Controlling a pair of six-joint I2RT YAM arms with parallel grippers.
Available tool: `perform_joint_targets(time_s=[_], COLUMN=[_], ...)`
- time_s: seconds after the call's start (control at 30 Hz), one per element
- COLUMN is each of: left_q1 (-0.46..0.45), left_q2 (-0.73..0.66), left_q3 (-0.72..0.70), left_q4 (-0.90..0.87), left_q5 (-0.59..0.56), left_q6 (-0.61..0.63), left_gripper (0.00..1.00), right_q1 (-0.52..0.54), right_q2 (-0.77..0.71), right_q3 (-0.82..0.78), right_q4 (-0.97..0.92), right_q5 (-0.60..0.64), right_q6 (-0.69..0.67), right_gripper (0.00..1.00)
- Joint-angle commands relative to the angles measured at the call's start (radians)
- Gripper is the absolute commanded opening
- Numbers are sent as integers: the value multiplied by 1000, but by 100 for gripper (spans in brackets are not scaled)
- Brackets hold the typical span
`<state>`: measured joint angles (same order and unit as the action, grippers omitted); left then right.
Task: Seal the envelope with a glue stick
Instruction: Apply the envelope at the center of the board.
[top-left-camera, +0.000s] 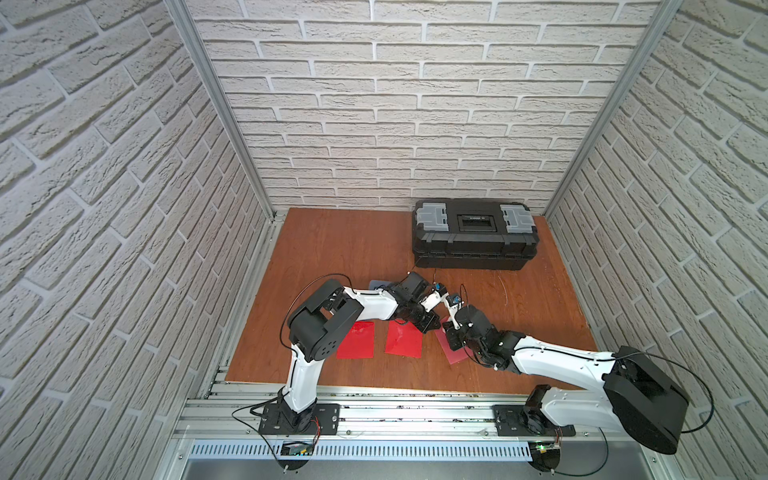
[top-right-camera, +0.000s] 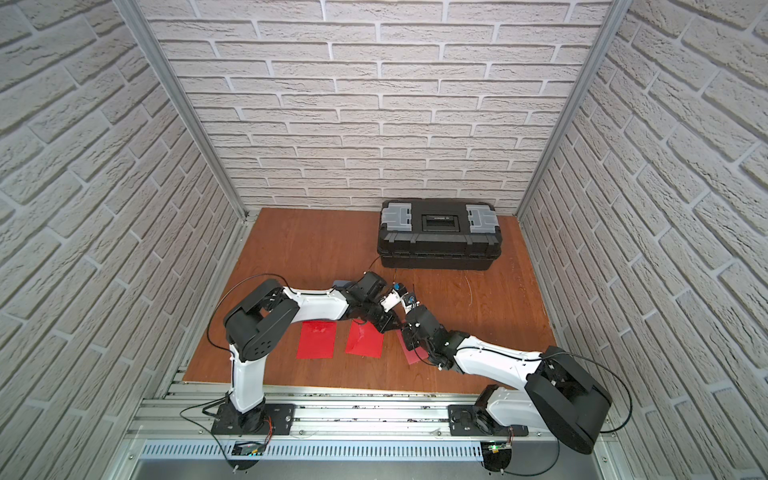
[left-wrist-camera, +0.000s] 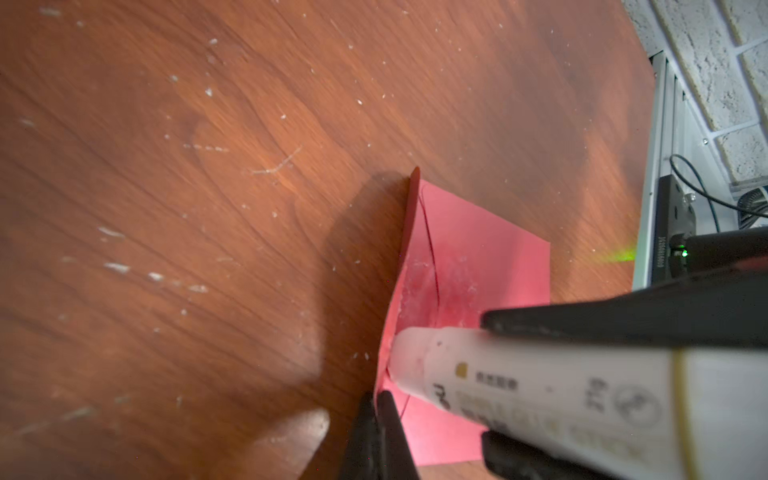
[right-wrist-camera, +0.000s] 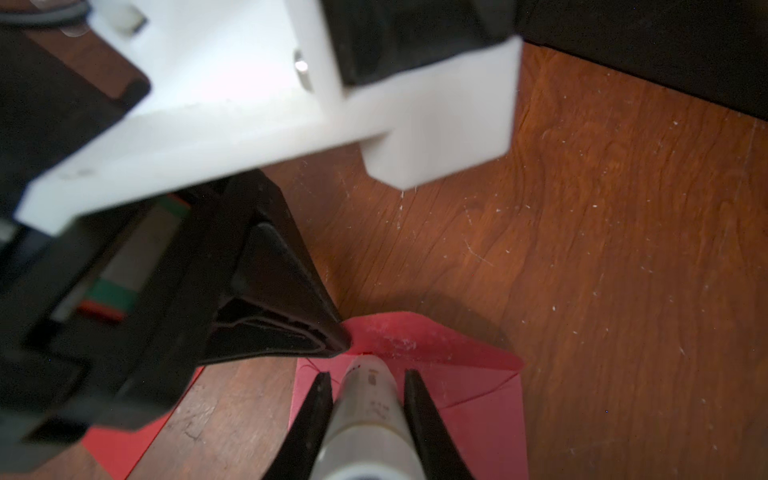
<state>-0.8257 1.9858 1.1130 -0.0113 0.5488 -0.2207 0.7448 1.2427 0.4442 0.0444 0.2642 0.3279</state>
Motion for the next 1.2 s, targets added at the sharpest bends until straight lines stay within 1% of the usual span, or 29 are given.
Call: perform_joint_targets(time_s=[0.0, 0.03, 0.1, 0.27, 0.33, 0.4, 0.5, 0.57, 0.7, 0.77, 0.8, 0.87, 0.9, 0.93, 1.0, 1.03, 1.13, 1.17], left_q1=[5, 5, 5, 6, 7, 7, 7, 9, 10, 11, 10, 13, 13, 12, 13, 13, 13, 13], left_q2=[8, 7, 9, 20, 18, 17, 18, 21, 18, 18, 19, 18, 18, 19, 16, 15, 16, 17], left_q3=[-5, -5, -5, 14, 14, 13, 13, 13, 14, 15, 16, 16, 18, 20, 23, 25, 29, 30], left_q4=[-39, -40, -40, -57, -57, -59, -60, -58, -59, -59, -59, -64, -67, -71, -80, -85, -90, -93], left_q5=[-4, -6, -4, 0, -1, -1, 0, 1, 3, 5, 7, 8, 8, 8, 7, 6, 6, 5], left_q6=[5, 8, 10, 20, 20, 19, 19, 18, 18, 20, 21, 24, 26, 27, 32, 34, 39, 40], left_gripper=[0, 0, 0, 0, 0, 0, 0, 0, 0, 0, 0, 0, 0, 0, 0, 0, 0, 0], right_q1=[8, 8, 9, 8, 8, 8, 9, 8, 8, 8, 8, 8, 8, 8, 8, 9, 8, 8], right_q2=[-34, -45, -58, -50, -47, -41, -28, -24, -20, -18, -20, -29, -30, -25, -11, -2, 11, 10], right_q3=[-14, -12, -10, -1, -12, -25, -28, -28, -26, -13, -5, 1, 5, 11, 23, 24, 18, 11], right_q4=[-129, -163, -209, -224, -178, -107, -84, -77, -83, -138, -174, -220, -238, -259, -276, -265, -200, -161], right_q5=[128, 187, 240, 230, 160, 29, -118, -166, -121, 4, 85, 209, 265, 295, 307, 286, 167, 94], right_q6=[107, 146, 191, 194, 154, 79, 28, 12, 25, 77, 117, 194, 227, 246, 256, 242, 156, 110], right_gripper=[3, 3, 3, 3, 3, 3, 3, 3, 3, 3, 3, 3, 3, 3, 3, 3, 3, 3])
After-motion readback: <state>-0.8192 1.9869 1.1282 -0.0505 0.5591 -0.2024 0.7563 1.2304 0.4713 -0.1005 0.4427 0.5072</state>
